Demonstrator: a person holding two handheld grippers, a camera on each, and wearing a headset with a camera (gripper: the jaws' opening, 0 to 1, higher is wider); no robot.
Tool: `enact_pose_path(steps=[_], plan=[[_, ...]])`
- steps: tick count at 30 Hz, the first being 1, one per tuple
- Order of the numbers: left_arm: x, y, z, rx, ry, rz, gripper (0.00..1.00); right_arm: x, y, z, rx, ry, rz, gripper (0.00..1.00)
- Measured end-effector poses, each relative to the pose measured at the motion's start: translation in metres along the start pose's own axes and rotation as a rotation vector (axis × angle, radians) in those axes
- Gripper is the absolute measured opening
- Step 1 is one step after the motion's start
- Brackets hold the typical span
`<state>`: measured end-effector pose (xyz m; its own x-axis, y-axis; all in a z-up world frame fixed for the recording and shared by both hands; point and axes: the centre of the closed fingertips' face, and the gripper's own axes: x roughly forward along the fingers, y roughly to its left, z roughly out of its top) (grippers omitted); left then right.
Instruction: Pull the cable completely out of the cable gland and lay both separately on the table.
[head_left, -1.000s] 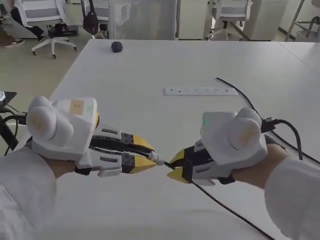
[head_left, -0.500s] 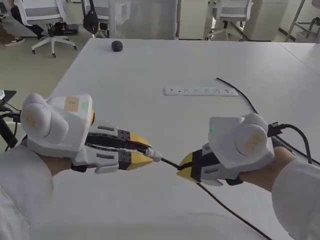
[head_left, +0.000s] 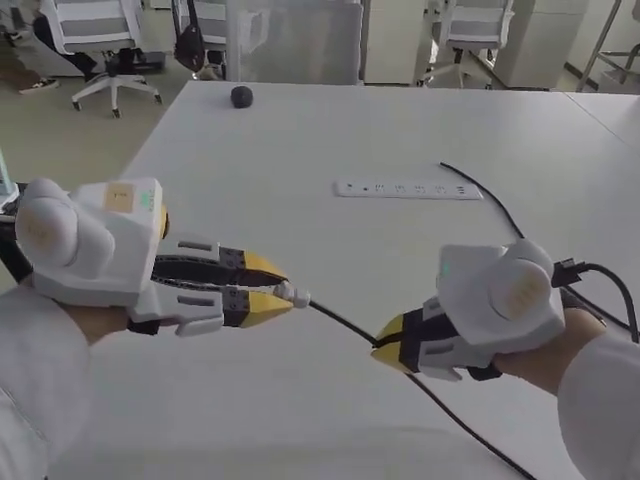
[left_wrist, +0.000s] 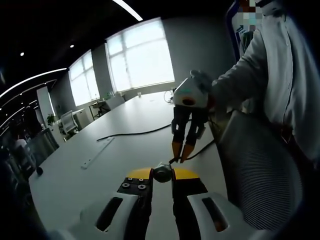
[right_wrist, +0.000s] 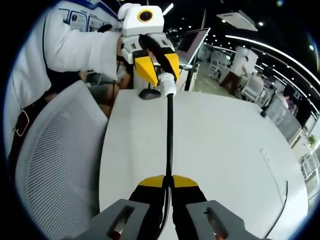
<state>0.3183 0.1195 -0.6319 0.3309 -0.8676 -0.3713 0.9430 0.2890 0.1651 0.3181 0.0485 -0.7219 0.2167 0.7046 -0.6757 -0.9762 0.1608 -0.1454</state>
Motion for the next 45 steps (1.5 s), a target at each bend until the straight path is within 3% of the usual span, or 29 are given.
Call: enact_pose_path(steps=[12, 19, 29, 39, 45], plan=[[-0.007, 0.006, 0.004, -0.005, -0.019, 0.032, 0.15, -0.004, -0.006, -0.007, 0.028, 0.003, -0.016, 0.00], [-0.006, 0.002, 0.002, -0.005, -0.021, 0.027, 0.15, -0.004, -0.015, -0.005, 0.053, -0.005, -0.032, 0.00], [0.006, -0.011, -0.003, -0.029, -0.039, 0.004, 0.15, 0.002, -0.054, 0.015, 0.092, -0.025, -0.086, 0.00], [0.017, -0.015, -0.013, -0.062, -0.040, -0.007, 0.15, 0.006, -0.107, 0.046, 0.110, -0.059, -0.139, 0.00], [0.018, -0.013, -0.014, -0.080, -0.053, 0.001, 0.15, 0.015, -0.139, 0.063, 0.098, -0.069, -0.170, 0.00]])
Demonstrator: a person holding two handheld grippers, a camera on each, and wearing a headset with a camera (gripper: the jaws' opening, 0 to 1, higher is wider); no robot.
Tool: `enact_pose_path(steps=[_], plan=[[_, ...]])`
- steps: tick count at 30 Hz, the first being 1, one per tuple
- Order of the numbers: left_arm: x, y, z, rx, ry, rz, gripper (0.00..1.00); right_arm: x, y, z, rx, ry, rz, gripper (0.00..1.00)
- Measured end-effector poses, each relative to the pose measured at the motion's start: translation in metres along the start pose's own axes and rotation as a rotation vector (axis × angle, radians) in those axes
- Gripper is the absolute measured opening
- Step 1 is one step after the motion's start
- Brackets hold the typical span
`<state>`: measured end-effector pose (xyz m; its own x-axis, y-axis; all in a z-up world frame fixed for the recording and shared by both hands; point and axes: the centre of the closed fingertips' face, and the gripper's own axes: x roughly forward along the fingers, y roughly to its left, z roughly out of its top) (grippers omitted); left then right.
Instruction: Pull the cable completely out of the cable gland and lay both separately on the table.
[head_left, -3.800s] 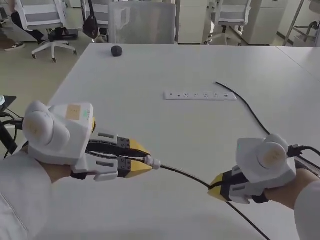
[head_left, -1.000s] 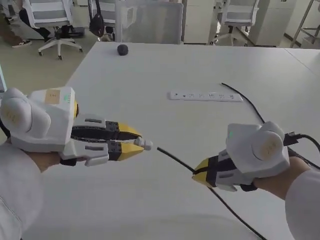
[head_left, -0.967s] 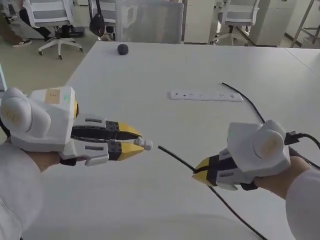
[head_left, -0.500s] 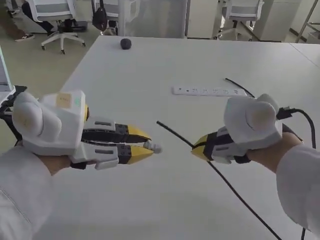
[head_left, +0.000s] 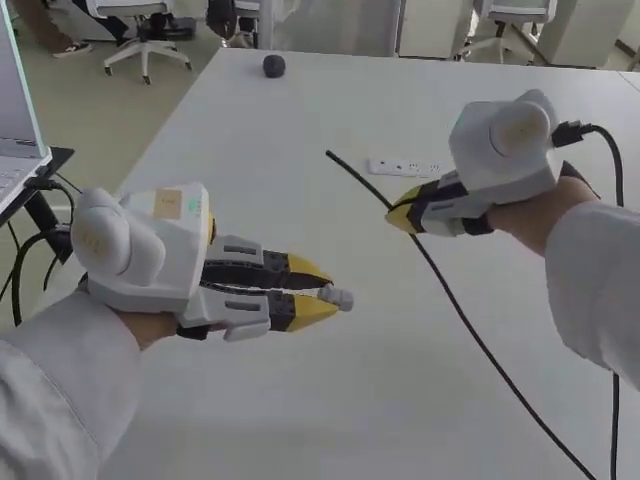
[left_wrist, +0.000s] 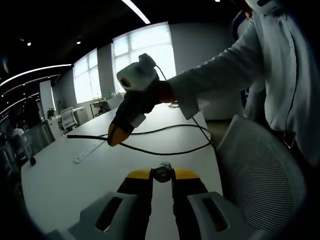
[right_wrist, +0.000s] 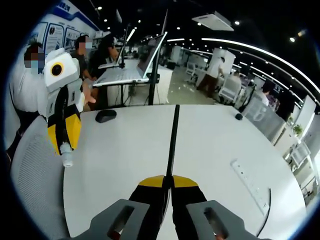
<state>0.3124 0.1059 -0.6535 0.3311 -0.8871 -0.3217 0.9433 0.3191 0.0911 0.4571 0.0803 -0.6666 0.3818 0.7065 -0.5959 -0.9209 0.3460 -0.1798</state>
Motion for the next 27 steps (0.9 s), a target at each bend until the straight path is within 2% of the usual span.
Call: enact_pose_path(steps=[5, 11, 16, 20, 23, 27], plan=[[0.001, 0.003, -0.002, -0.011, -0.005, 0.004, 0.15, 0.012, -0.027, 0.011, 0.027, -0.024, -0.035, 0.00], [0.003, 0.011, -0.010, -0.038, -0.008, 0.012, 0.15, 0.028, -0.056, 0.015, 0.072, -0.042, -0.083, 0.00], [0.005, 0.016, -0.018, -0.056, -0.004, 0.013, 0.15, 0.040, -0.074, 0.014, 0.106, -0.055, -0.114, 0.00], [0.006, 0.019, -0.020, -0.071, -0.007, 0.018, 0.15, 0.052, -0.081, 0.005, 0.135, -0.038, -0.121, 0.00], [0.006, 0.020, -0.020, -0.076, -0.006, 0.018, 0.15, 0.066, -0.082, -0.007, 0.167, -0.012, -0.115, 0.00], [0.006, 0.020, -0.019, -0.084, -0.011, 0.025, 0.15, 0.081, -0.081, -0.016, 0.189, 0.002, -0.101, 0.00]])
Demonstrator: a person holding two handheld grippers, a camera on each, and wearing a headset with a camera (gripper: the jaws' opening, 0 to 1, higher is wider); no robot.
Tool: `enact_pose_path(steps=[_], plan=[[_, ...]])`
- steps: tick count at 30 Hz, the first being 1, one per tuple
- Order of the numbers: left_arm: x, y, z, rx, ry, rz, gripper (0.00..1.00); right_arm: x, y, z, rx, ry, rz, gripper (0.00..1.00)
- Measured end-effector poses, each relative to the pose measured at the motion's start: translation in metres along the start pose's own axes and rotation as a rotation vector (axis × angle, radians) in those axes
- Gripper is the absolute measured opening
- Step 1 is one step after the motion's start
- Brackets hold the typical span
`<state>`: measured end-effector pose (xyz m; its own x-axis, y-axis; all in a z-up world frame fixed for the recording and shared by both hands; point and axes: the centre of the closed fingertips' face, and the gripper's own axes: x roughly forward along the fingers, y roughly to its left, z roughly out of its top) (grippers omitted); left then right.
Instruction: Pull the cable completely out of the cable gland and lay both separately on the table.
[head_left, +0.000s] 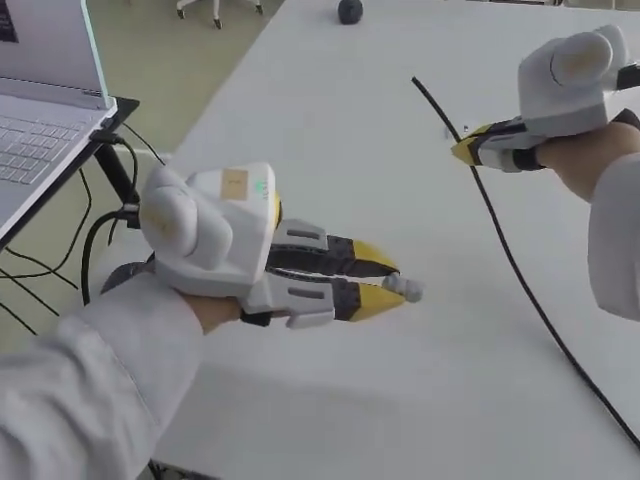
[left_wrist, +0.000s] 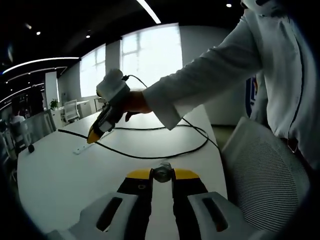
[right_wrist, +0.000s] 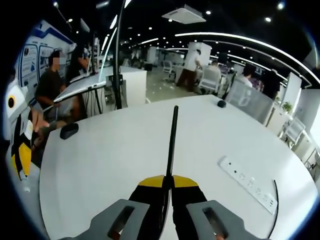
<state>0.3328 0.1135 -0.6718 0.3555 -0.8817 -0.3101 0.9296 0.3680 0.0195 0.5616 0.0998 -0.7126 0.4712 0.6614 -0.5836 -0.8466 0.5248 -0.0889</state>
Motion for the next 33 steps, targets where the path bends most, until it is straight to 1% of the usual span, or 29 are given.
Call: enact_pose_path(steps=[4, 5, 6, 11, 12, 13, 14, 16, 17, 19, 20, 21, 22, 24, 27, 31, 33], plan=[[-0.001, 0.000, 0.001, -0.006, -0.002, 0.007, 0.15, 0.013, -0.002, -0.011, 0.031, 0.025, 0.002, 0.00], [-0.001, 0.000, 0.002, -0.008, -0.002, 0.010, 0.15, 0.019, -0.006, -0.017, 0.045, 0.040, 0.003, 0.00], [-0.001, 0.001, 0.002, -0.008, -0.003, 0.014, 0.15, 0.021, -0.008, -0.022, 0.053, 0.052, 0.001, 0.00], [-0.006, 0.002, 0.005, -0.011, -0.008, 0.026, 0.15, 0.040, -0.022, -0.051, 0.070, 0.117, -0.013, 0.00], [-0.007, 0.002, 0.004, -0.012, -0.007, 0.028, 0.15, 0.043, -0.024, -0.059, 0.067, 0.143, -0.017, 0.00], [-0.009, 0.002, 0.003, -0.015, -0.004, 0.031, 0.15, 0.042, -0.023, -0.064, 0.055, 0.160, -0.014, 0.00], [-0.009, 0.002, 0.003, -0.015, -0.003, 0.032, 0.15, 0.045, -0.023, -0.072, 0.052, 0.185, -0.012, 0.00], [-0.012, 0.002, -0.001, -0.023, 0.000, 0.037, 0.15, 0.046, -0.022, -0.084, 0.045, 0.212, -0.013, 0.00], [-0.013, 0.002, -0.002, -0.028, 0.000, 0.040, 0.15, 0.046, -0.021, -0.088, 0.043, 0.220, -0.013, 0.00], [-0.014, 0.003, -0.004, -0.035, 0.001, 0.042, 0.15, 0.051, -0.020, -0.099, 0.043, 0.227, -0.013, 0.00], [-0.014, 0.003, -0.005, -0.038, 0.002, 0.043, 0.15, 0.052, -0.020, -0.101, 0.047, 0.229, -0.013, 0.00], [-0.013, 0.003, -0.006, -0.042, 0.004, 0.043, 0.15, 0.049, -0.018, -0.098, 0.047, 0.227, -0.010, 0.00], [-0.013, 0.004, -0.008, -0.047, 0.006, 0.044, 0.15, 0.050, -0.018, -0.099, 0.048, 0.226, -0.010, 0.00], [-0.012, 0.004, -0.008, -0.053, 0.006, 0.044, 0.15, 0.049, -0.018, -0.101, 0.052, 0.223, -0.012, 0.00], [-0.010, 0.005, -0.007, -0.052, 0.007, 0.042, 0.15, 0.053, -0.021, -0.104, 0.055, 0.227, -0.016, 0.00], [-0.008, 0.006, -0.005, -0.047, 0.008, 0.037, 0.15, 0.052, -0.021, -0.109, 0.060, 0.238, -0.020, 0.00], [-0.008, 0.006, -0.005, -0.045, 0.009, 0.036, 0.15, 0.052, -0.024, -0.108, 0.068, 0.233, -0.020, 0.00]])
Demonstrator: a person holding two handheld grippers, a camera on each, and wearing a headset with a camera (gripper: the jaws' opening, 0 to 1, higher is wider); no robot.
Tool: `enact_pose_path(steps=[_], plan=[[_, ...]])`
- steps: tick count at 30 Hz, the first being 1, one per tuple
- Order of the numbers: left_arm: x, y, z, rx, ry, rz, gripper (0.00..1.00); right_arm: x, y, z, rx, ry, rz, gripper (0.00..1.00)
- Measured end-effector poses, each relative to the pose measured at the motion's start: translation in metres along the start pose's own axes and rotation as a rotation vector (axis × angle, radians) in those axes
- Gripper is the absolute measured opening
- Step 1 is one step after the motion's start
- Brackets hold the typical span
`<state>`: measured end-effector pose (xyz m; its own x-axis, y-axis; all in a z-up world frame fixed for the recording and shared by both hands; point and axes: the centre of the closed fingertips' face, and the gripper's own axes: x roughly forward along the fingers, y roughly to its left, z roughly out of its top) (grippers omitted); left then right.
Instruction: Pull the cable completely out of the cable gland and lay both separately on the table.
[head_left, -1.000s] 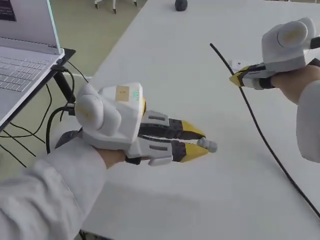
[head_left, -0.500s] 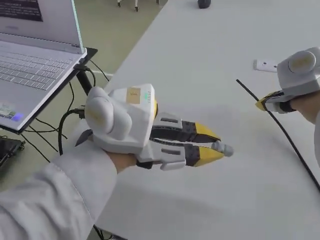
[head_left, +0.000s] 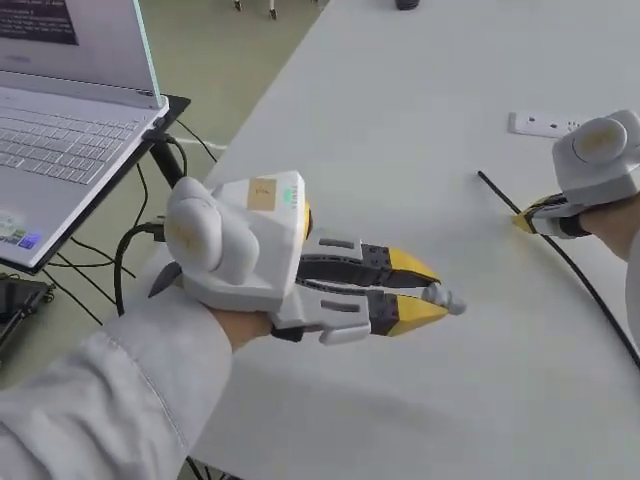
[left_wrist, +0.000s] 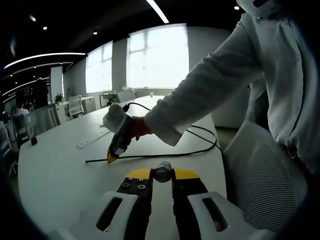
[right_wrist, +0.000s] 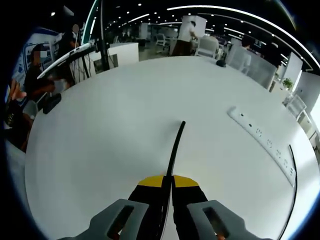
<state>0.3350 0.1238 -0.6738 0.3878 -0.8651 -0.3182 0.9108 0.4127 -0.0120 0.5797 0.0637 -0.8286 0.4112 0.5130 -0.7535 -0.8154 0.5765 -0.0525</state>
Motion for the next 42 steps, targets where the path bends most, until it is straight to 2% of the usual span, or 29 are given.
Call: enact_pose_path(steps=[10, 18, 26, 29, 33, 42], plan=[[0.002, 0.000, 0.003, 0.005, -0.004, -0.002, 0.15, -0.008, 0.002, -0.004, -0.014, 0.016, -0.004, 0.02], [0.003, 0.001, 0.005, 0.012, -0.011, -0.002, 0.15, -0.025, 0.004, 0.014, 0.011, -0.056, 0.004, 0.04], [0.007, 0.002, 0.006, 0.024, -0.021, -0.005, 0.15, -0.059, 0.033, 0.029, 0.033, -0.134, 0.028, 0.10], [0.011, 0.003, 0.001, 0.023, -0.016, -0.002, 0.15, -0.074, 0.043, 0.031, 0.080, -0.160, 0.038, 0.17], [0.015, 0.002, -0.006, 0.014, -0.009, -0.005, 0.15, -0.090, 0.055, 0.030, 0.076, -0.190, 0.047, 0.19], [0.024, 0.002, -0.020, 0.008, 0.009, -0.002, 0.15, -0.121, 0.080, 0.023, 0.109, -0.248, 0.076, 0.33]])
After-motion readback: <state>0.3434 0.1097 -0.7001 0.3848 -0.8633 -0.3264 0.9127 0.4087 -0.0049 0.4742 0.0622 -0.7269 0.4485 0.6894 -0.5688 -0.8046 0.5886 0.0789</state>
